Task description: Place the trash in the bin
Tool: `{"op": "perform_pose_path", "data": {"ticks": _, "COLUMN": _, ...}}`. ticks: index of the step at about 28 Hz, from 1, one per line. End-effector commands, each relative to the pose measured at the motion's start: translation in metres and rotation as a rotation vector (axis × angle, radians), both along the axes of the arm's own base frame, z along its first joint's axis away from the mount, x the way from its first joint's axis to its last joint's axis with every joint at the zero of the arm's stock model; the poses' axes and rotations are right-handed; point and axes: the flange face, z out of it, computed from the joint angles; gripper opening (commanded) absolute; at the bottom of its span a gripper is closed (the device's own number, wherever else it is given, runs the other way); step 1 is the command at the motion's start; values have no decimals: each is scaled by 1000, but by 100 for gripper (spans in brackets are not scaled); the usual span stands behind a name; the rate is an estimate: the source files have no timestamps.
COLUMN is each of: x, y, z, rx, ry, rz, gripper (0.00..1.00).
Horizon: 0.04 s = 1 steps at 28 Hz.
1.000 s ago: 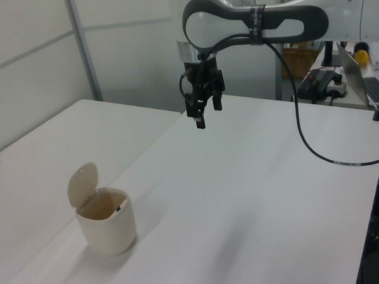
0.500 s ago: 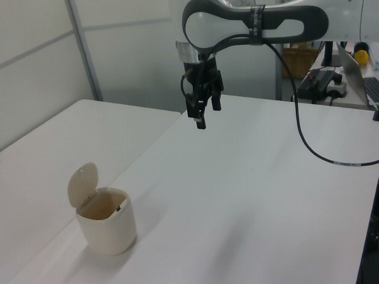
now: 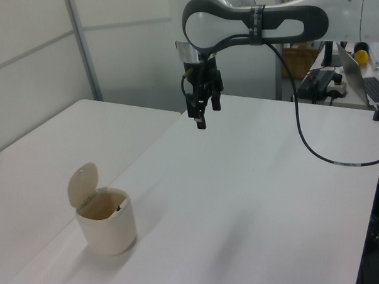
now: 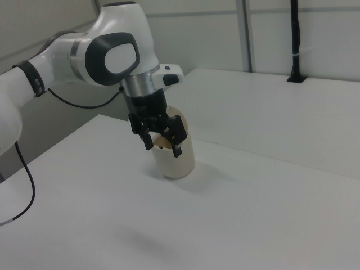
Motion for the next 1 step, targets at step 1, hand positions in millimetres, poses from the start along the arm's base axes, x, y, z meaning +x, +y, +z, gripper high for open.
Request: {"op": "perform_pose_path", "data": {"ticks": 1, "x": -2, "y": -1, "z": 4, "rx": 5, "ry": 7, "rz": 18, "gripper": 100}}
